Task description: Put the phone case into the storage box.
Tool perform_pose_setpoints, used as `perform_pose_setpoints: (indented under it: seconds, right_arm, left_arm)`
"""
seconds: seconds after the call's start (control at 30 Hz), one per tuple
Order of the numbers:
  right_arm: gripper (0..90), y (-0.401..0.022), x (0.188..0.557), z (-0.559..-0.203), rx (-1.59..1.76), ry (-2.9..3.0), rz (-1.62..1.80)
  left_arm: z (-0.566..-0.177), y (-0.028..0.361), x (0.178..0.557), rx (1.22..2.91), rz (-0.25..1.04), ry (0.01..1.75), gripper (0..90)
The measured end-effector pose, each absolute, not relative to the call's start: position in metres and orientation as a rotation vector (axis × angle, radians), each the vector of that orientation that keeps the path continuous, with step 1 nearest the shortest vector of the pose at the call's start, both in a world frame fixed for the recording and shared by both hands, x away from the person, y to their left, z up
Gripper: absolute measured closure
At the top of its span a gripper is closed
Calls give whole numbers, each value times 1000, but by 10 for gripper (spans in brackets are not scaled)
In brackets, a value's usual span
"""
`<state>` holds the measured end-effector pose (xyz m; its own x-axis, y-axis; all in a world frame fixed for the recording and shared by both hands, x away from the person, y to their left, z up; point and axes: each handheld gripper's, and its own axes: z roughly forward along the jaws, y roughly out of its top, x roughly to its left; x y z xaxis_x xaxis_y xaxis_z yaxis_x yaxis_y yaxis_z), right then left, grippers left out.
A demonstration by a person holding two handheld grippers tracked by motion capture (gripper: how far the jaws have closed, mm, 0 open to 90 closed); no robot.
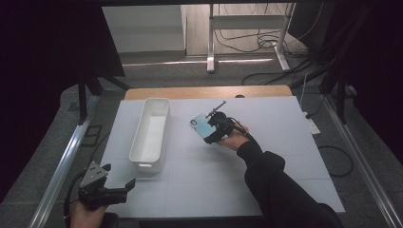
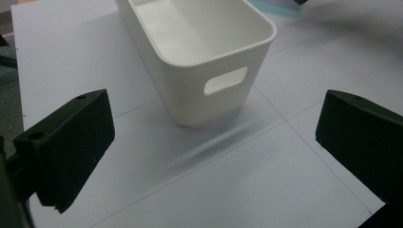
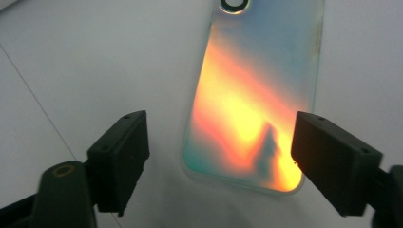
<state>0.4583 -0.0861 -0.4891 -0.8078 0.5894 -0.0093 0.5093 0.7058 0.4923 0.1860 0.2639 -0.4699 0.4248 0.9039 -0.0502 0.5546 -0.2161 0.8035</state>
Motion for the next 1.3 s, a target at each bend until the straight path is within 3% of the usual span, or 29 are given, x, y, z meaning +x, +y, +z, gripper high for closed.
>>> perform_pose_setpoints:
  seconds: [0.17,1.3]
  right_arm:
    - [0,-88,463,-489,934,2732,664]
    - [0,-55,503,-511,967,2786,429]
  left_arm:
    - [-470,263,186,1897,567,1238,0]
    - [-470,263,186,1904,569,1233,0]
